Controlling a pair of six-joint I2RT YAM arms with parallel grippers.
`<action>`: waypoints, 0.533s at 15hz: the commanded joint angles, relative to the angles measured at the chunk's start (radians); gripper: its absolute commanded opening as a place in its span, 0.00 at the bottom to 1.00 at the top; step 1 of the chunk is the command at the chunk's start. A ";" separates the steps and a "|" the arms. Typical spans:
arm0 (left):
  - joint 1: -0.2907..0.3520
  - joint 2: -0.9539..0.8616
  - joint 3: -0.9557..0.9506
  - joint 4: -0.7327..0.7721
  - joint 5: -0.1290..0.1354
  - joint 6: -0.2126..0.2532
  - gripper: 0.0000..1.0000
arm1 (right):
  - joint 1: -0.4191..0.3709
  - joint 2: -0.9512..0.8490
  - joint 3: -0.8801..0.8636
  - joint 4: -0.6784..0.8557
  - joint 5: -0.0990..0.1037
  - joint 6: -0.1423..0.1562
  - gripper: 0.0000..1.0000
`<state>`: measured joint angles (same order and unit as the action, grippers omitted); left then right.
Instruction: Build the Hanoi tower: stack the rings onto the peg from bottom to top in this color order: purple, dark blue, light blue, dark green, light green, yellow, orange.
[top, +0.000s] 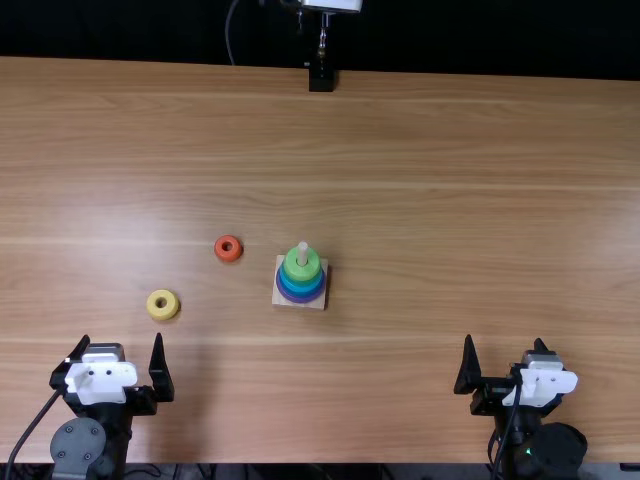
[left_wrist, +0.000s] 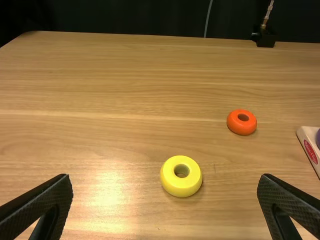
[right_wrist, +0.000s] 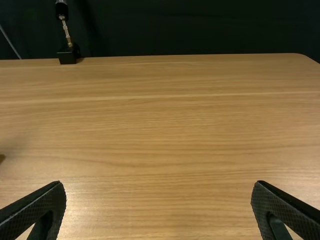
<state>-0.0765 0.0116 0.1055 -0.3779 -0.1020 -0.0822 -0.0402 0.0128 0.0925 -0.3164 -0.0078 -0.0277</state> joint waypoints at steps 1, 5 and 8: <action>0.011 -0.012 -0.105 -0.079 -0.005 0.001 1.00 | -0.009 -0.013 -0.077 -0.073 0.002 -0.002 1.00; 0.001 -0.012 0.019 -0.057 -0.005 0.003 1.00 | -0.009 -0.013 -0.077 -0.073 0.002 -0.002 1.00; 0.000 0.056 0.166 -0.106 -0.012 -0.004 1.00 | -0.009 -0.013 -0.077 -0.073 0.002 -0.002 1.00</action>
<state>-0.0776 0.0612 0.2195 -0.5018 -0.1055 -0.0830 -0.0402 0.0128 0.0925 -0.3164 -0.0078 -0.0280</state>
